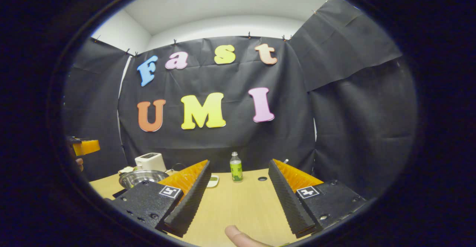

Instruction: First push the handle of the pot to place it horizontally, then grasp the pot with both hands and set it on the induction cooktop.

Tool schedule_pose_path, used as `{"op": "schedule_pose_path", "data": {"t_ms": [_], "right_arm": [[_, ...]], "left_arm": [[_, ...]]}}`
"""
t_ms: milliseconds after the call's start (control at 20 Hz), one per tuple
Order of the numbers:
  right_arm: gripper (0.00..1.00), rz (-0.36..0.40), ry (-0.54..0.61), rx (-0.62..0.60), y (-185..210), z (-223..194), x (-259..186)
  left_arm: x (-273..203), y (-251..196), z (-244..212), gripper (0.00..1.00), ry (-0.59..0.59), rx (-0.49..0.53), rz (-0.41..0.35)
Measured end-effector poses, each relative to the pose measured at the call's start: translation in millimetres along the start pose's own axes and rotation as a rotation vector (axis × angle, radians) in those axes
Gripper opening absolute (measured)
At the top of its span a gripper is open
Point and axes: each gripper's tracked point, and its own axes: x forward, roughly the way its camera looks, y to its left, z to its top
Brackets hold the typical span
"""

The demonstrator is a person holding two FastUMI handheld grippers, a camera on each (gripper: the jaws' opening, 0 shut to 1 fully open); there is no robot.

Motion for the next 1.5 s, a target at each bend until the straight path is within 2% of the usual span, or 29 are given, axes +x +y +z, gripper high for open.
{"op": "schedule_pose_path", "data": {"t_ms": [300, 700, 750, 800, 850, 1500], "right_arm": [[0.98, -0.013, -0.021, 0.009, -27.5, 32.6, -32.1], [0.98, 0.009, -0.016, -0.041, -13.6, 54.3, -61.8], [0.97, 0.008, -0.012, -0.047, -11.4, 56.0, -65.1], [0.97, 0.007, -0.005, -0.051, -8.8, 54.8, -67.6], [0.97, 0.008, -0.002, -0.054, -6.3, 55.7, -69.3], [0.98, 0.034, 0.011, -0.069, 15.5, 50.5, -75.6]], "left_arm": [[-23.8, -26.8, 25.1, 0.94, -0.031, 0.031, -0.004], [-53.1, -44.3, 39.0, 0.94, -0.047, 0.045, -0.004], [-56.0, -40.9, 40.8, 0.84, -0.051, 0.045, 0.004], [-57.7, -40.2, 43.2, 0.84, -0.057, 0.047, 0.005], [-59.9, -40.3, 43.2, 0.94, -0.062, 0.05, 0.002], [-77.6, -27.2, 34.8, 0.94, -0.079, 0.066, 0.018]]}}
